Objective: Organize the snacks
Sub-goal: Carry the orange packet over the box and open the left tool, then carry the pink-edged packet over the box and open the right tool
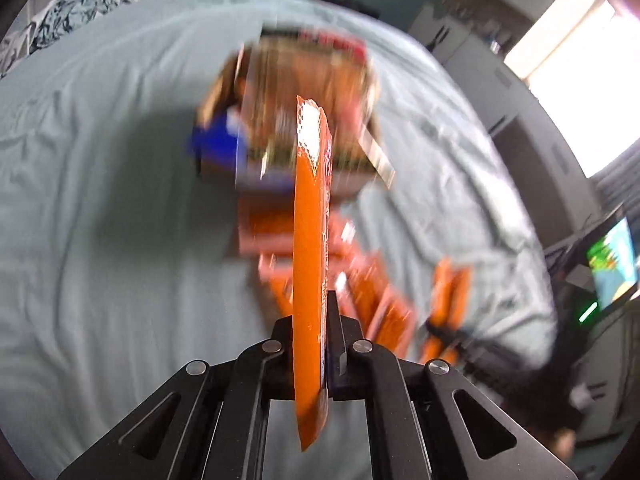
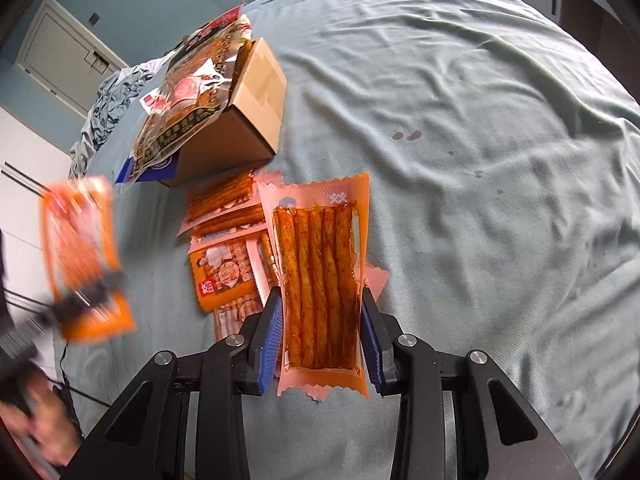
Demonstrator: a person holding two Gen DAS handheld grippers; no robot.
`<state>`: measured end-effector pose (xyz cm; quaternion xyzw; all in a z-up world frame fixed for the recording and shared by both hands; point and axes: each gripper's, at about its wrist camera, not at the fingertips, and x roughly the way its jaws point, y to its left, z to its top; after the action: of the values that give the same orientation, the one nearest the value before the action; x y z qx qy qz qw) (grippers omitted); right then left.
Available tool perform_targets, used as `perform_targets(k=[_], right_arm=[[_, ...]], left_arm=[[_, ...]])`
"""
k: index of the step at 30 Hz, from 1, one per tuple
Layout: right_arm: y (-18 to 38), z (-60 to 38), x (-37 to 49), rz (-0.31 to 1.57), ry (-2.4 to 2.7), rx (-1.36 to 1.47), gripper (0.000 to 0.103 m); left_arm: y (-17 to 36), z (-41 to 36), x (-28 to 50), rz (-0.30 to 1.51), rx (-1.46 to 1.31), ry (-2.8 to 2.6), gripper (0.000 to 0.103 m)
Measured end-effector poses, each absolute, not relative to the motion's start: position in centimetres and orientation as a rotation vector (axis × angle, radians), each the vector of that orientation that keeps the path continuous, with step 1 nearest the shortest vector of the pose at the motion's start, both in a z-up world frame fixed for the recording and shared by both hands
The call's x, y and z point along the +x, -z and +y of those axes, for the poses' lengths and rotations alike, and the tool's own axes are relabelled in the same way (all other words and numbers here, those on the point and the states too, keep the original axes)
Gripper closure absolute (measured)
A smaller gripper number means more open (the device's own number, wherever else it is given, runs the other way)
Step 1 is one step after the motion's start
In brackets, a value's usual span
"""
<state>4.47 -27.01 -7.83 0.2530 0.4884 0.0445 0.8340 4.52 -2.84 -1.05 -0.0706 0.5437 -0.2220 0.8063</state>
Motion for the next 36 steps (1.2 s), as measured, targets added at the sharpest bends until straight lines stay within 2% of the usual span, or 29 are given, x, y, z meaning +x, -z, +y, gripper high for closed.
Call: perform_targets(k=[9, 11, 12, 13, 14, 15, 20, 28, 36], right_arm=[[8.7, -27.0, 5.1, 1.057, -0.101, 0.538, 0.069], [8.9, -27.1, 5.3, 1.061, -0.096, 0.539, 0.069], [9.0, -27.2, 5.3, 1.063, -0.094, 0.543, 0.069], [9.1, -27.3, 5.4, 1.065, -0.092, 0.546, 0.069], [9.2, -27.3, 5.4, 1.066, -0.090, 0.550, 0.069], [9.3, -27.4, 5.5, 1.066, -0.089, 0.553, 0.069], [9.3, -27.4, 5.6, 1.059, -0.093, 0.556, 0.069], [7.6, -27.1, 4.8, 1.013, -0.133, 0.542, 0.069], [-0.9, -24.5, 10.9, 0.940, -0.229, 0.511, 0.069]], left_arm=[[-3.9, -4.7, 14.9, 1.053, -0.268, 0.503, 0.098], [-3.9, -5.7, 16.7, 1.045, -0.261, 0.499, 0.094], [-3.7, -6.1, 17.5, 1.047, -0.247, 0.486, 0.075], [-3.4, -6.5, 18.1, 1.055, -0.220, 0.453, 0.040], [-3.1, -6.5, 18.6, 1.060, -0.187, 0.402, 0.024], [-3.0, -6.2, 18.8, 1.049, -0.156, 0.342, 0.015], [-2.3, -2.6, 16.2, 1.054, -0.135, 0.249, 0.015], [-1.3, 0.8, 5.7, 1.097, 0.010, 0.247, 0.015], [1.2, 2.2, 3.4, 1.163, -0.028, 0.260, 0.014]])
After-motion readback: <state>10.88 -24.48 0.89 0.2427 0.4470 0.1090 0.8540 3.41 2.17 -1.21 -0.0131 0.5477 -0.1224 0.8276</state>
